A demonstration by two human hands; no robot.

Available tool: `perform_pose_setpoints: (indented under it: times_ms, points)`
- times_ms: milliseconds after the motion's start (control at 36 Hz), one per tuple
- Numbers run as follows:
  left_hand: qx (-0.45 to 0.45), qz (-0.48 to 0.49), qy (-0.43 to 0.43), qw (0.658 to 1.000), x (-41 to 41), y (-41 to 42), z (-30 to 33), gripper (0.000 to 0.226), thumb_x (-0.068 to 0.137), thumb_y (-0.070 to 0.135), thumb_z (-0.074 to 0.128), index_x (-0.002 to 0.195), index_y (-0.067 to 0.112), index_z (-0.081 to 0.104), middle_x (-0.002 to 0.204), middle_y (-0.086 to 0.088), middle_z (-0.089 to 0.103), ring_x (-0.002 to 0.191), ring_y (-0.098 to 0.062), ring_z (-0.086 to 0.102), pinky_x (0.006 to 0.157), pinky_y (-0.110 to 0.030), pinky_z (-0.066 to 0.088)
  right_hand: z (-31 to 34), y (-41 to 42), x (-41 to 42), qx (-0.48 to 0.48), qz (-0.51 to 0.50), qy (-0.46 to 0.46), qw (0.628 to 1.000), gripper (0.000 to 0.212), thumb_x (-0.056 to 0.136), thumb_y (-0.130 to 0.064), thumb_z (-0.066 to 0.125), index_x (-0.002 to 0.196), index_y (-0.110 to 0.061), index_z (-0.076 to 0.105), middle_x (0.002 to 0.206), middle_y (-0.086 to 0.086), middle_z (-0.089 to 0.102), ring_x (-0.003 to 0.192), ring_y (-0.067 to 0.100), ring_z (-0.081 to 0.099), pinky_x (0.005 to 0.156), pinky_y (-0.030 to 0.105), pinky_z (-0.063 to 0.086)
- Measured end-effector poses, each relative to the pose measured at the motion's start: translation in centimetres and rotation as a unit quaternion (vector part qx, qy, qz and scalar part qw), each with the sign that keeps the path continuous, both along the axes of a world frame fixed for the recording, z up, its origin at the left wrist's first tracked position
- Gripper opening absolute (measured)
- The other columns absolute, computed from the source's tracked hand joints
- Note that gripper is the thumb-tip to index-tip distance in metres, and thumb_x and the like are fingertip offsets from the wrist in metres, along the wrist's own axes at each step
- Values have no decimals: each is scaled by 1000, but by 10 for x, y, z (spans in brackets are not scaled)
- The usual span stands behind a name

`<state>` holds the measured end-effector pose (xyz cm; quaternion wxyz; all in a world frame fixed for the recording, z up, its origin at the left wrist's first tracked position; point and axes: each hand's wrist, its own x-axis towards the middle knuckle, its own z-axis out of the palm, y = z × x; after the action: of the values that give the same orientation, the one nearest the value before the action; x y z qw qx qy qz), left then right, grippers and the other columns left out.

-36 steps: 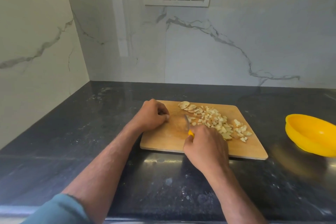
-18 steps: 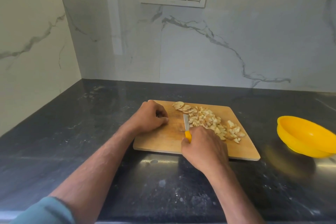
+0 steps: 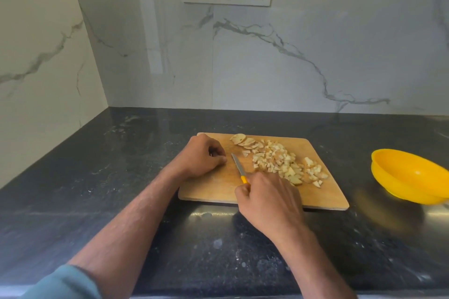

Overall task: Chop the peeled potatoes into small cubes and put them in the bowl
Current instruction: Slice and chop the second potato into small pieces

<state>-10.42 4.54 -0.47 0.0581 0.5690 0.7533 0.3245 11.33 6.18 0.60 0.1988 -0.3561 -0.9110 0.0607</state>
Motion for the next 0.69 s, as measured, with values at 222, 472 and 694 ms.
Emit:
perform_pose_setpoints:
  times_ms: [222, 472, 694]
  points:
    - [8, -1, 3, 1000, 2, 1, 0, 9, 91, 23, 76, 98, 22, 80, 90, 11, 71, 85, -4, 62, 76, -19, 51, 2, 12, 6, 7, -48, 88, 995, 22, 94, -37, 55, 79, -22, 62, 58, -9, 50, 49, 2, 44, 45, 16, 26]
    - [39, 6, -18, 999, 5, 15, 4, 10, 93, 25, 73, 99, 23, 81, 94, 9, 73, 89, -8, 64, 84, -32, 57, 12, 54, 9, 15, -66, 131, 989, 27, 92, -39, 57, 99, -17, 71, 71, -1, 61, 65, 22, 50, 52, 26, 31]
    - [2, -26, 53, 998, 17, 69, 24, 19, 97, 18, 67, 113, 18, 77, 107, 6, 68, 90, -6, 60, 79, -22, 47, 5, 63, 13, 7, -101, 154, 983, 30, 90, -44, 58, 100, -20, 71, 82, 2, 69, 68, 22, 52, 59, 28, 37]
